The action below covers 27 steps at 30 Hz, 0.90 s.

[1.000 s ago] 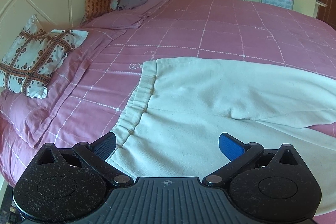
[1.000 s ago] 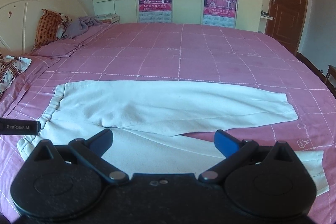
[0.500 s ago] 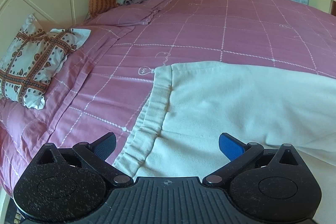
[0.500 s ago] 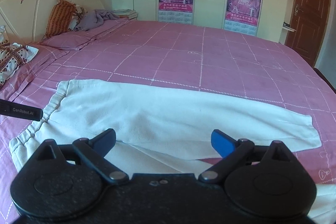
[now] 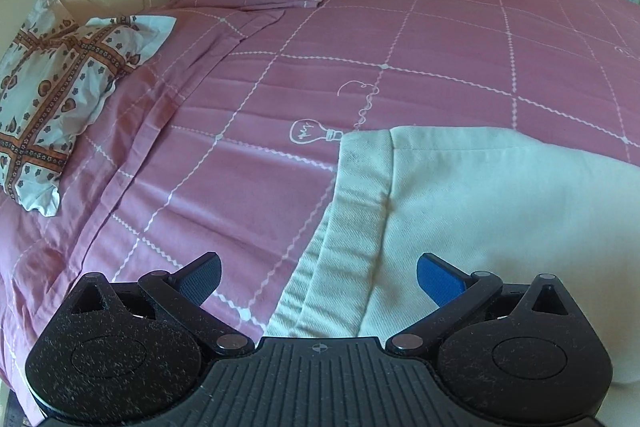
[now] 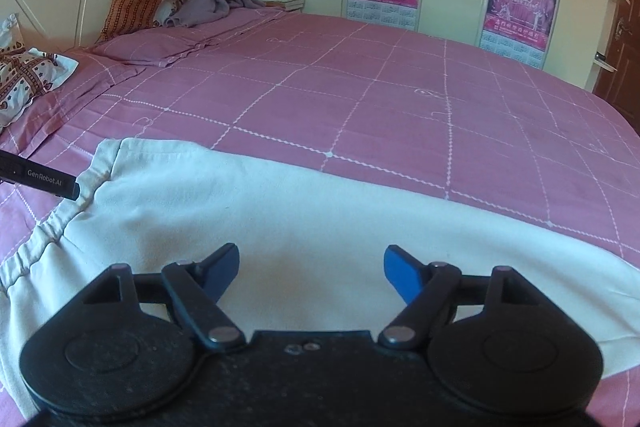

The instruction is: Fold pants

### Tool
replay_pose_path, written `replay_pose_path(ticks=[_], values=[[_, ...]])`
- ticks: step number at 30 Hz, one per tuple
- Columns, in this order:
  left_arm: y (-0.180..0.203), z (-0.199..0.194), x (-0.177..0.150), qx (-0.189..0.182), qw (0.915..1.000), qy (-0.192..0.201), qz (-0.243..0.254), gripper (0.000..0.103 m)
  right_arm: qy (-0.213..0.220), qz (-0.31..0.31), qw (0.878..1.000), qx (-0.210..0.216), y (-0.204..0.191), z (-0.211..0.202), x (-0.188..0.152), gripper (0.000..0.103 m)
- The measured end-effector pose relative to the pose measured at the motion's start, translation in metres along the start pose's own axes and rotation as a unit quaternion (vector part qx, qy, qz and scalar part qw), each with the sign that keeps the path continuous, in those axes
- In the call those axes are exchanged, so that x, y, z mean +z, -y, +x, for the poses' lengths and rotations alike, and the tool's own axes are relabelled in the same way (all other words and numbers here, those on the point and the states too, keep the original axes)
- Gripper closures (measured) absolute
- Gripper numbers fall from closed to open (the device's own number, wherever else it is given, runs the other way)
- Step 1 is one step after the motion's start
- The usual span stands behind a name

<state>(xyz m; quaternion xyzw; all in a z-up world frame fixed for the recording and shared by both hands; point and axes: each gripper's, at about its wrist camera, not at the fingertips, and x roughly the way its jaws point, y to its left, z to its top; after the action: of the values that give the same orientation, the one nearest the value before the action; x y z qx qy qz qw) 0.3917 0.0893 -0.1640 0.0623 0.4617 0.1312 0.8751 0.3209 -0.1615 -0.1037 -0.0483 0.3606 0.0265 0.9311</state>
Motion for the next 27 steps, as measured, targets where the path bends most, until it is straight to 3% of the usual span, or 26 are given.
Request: replay_pose_path(ticks=[6, 9, 15, 17, 18, 19, 22, 27], values=[[-0.008, 0.045, 0.023, -0.007, 0.9996, -0.019, -0.018, 0.0, -0.018, -0.012, 1.0, 0.022, -0.001, 0.049, 0.016, 0.026], [-0.012, 0.06, 0.031, -0.035, 0.999, -0.008, -0.026, 0.0, -0.027, -0.015, 0.999, 0.029, 0.001, 0.071, 0.023, 0.026], [-0.004, 0.084, 0.042, -0.068, 0.9977, -0.002, 0.005, 0.003, -0.047, -0.019, 0.998, 0.045, 0.009, 0.111, 0.037, 0.027], [-0.005, 0.09, 0.043, -0.116, 0.9932, -0.01, 0.0, 0.044, -0.052, -0.027, 0.997, 0.051, 0.009, 0.123, 0.042, 0.029], [-0.007, 0.092, 0.044, -0.144, 0.9894, -0.017, -0.014, 0.055, -0.055, -0.03, 0.997, 0.051, 0.009, 0.127, 0.044, 0.031], [-0.006, 0.092, 0.043, -0.15, 0.9882, -0.02, -0.024, 0.061, -0.059, -0.032, 0.996, 0.054, 0.01, 0.133, 0.046, 0.035], [0.002, 0.09, 0.042, -0.137, 0.9904, -0.013, -0.008, 0.061, -0.073, -0.025, 0.995, 0.063, 0.015, 0.149, 0.052, 0.054], [0.003, 0.081, 0.039, -0.129, 0.9915, -0.004, 0.017, 0.073, -0.072, -0.036, 0.995, 0.065, 0.017, 0.158, 0.061, 0.049]])
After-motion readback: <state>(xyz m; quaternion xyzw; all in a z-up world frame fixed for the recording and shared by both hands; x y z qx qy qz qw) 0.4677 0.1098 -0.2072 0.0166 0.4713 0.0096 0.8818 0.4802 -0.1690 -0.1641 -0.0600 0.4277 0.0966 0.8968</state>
